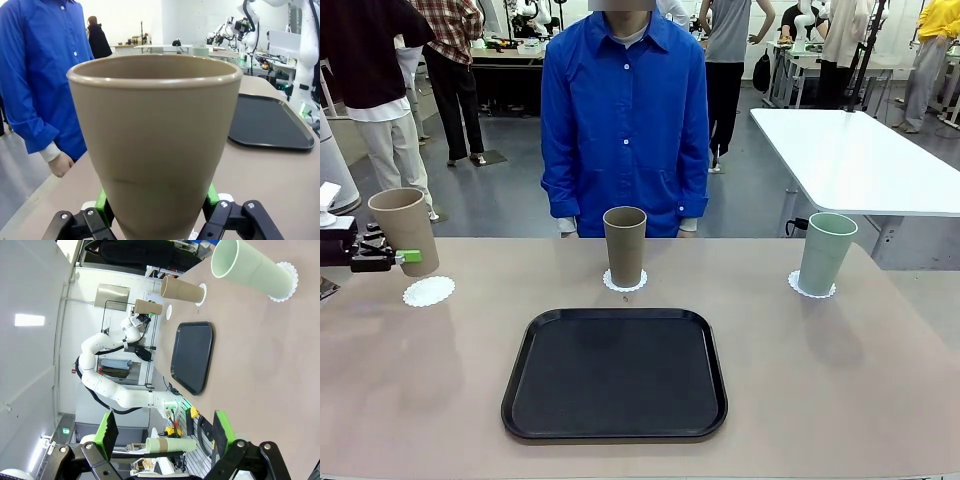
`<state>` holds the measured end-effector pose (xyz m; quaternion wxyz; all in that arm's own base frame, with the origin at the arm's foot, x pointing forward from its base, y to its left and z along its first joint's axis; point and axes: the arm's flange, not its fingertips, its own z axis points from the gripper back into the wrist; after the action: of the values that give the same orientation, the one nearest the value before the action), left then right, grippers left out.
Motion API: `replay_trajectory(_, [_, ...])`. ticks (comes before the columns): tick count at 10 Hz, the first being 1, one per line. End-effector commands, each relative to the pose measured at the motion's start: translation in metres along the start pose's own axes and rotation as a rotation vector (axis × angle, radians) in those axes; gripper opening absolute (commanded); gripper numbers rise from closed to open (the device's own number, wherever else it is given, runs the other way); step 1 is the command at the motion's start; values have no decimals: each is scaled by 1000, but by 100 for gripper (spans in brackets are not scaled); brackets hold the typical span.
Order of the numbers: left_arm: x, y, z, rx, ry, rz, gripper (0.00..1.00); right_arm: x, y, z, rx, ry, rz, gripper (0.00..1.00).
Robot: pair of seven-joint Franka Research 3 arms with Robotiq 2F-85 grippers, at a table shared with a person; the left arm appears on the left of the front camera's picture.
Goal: Place coasters on the table and set cups on them.
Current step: Take one Reusable plastic cup from the Flat Tray and place it on a coaster set by the human.
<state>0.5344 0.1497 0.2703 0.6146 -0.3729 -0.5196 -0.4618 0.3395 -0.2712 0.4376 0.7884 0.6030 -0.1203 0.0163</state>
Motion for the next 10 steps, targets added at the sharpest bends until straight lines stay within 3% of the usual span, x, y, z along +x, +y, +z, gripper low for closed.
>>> replay_trajectory(1, [-15, 6, -2, -31, 35, -25, 82, 1, 1, -1, 9, 1, 4, 100])
replay_trajectory(4, [-35, 9, 0, -45, 33, 26, 82, 1, 1, -1, 9, 1, 4, 100])
replay_trajectory(6, [-39, 9, 3, -54, -20, 37, 82, 1, 1, -1, 9, 1, 4, 100])
replay_trajectory(10, [-43, 7, -4, -72, -33, 73, 82, 1, 1, -1, 9, 1, 4, 100])
